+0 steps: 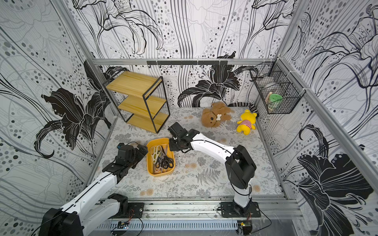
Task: Put the scissors into the storage box
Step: Place the scissors in the storage box.
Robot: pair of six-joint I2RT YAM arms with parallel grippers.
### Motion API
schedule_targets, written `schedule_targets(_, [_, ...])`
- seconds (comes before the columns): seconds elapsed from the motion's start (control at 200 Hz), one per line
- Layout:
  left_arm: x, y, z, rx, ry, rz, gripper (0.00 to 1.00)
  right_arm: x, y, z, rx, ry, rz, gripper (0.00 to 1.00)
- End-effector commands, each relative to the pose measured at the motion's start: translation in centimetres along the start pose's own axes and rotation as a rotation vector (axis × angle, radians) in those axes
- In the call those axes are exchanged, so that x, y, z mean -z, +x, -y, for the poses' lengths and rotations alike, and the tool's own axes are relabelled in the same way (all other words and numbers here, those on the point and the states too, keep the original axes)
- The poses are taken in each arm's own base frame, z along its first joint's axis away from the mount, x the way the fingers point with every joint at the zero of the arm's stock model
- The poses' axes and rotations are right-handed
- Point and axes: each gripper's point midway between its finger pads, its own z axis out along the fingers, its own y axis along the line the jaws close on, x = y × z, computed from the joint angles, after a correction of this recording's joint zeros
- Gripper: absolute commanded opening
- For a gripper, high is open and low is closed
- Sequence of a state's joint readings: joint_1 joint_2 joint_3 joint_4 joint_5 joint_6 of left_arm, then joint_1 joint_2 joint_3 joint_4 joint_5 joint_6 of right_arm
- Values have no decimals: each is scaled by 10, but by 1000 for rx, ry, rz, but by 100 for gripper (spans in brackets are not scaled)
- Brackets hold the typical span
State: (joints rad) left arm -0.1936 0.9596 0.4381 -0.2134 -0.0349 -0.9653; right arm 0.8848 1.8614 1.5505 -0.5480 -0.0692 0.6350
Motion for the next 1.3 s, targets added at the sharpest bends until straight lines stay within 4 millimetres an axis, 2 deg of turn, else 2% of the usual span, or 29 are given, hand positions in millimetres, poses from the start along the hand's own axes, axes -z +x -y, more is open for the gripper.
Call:
schedule_targets(0.0, [-2, -5, 7, 42, 61, 3, 97, -6, 5, -35, 43, -91, -25, 0])
schedule_targets(0.17, [-1, -14, -1, 65, 45, 24, 97, -18, 29, -68, 73, -174, -100, 0])
schedule_targets(0.28, [1, -20, -3, 71, 41, 43, 97, -26, 49, -78, 64, -207, -160, 0])
schedule_targets(0.425, [3, -25, -5, 73, 33, 55, 97, -40, 71, -68, 30, -187, -220, 0])
schedule_targets(0.546, [3, -28, -6, 74, 29, 60, 97, -49, 80, -53, 17, -134, -237, 1])
schedule_targets(0.806, [3, -32, -5, 74, 22, 69, 97, -60, 84, -37, 18, -48, -250, 8])
schedule_targets(1.071, [6, -37, -8, 66, 4, 90, 97, -61, 82, -36, 31, -38, -244, 31])
schedule_targets(1.216, [7, -42, -11, 49, -14, 112, 97, -50, 68, -36, 72, -24, -182, 36])
schedule_targets(1.296, [9, -51, -10, 20, -28, 145, 97, -37, 52, -30, 118, 27, -115, 37])
